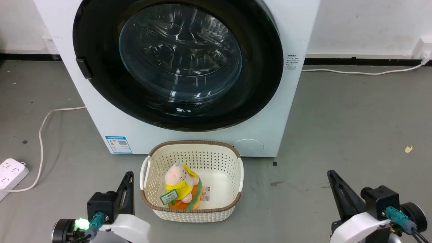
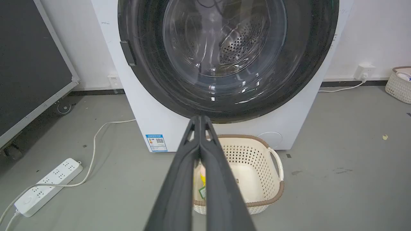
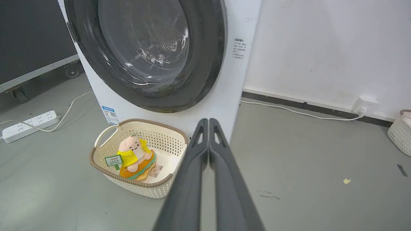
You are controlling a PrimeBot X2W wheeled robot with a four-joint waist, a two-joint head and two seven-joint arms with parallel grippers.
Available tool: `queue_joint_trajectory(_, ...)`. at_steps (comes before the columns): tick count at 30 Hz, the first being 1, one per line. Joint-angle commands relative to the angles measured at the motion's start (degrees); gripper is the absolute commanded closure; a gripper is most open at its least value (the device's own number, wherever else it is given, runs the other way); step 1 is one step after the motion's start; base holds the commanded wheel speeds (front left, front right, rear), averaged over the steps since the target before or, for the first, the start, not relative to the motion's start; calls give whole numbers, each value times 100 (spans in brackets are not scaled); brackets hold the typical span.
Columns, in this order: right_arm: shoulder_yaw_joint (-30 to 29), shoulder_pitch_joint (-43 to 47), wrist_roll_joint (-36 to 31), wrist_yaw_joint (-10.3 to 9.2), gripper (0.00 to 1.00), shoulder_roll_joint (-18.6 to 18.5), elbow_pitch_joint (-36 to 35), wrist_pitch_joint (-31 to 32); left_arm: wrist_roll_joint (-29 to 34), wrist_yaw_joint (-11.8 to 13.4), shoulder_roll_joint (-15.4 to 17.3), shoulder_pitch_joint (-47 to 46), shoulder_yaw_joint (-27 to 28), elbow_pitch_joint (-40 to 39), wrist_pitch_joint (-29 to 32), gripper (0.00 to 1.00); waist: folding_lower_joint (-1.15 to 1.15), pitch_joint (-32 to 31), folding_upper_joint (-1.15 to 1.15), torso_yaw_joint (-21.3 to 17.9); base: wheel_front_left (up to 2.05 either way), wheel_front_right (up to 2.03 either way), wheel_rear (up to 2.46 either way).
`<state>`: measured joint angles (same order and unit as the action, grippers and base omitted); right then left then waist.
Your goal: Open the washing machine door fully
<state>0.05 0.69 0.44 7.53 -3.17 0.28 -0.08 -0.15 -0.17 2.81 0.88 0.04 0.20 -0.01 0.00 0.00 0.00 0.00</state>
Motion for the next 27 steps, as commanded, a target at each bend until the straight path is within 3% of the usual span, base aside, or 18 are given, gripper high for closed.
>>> queue_joint_trajectory(1, -5, -69, -44, -4, 100, 29, -28, 8, 15, 17, 7, -88, -4, -20, 1, 100, 0, 0, 0, 0, 0, 0, 0)
queue_joint_trajectory(27, -5, -69, -44, -4, 100, 29, -28, 8, 15, 17, 7, -88, -4, -20, 1, 100, 0, 0, 0, 0, 0, 0, 0)
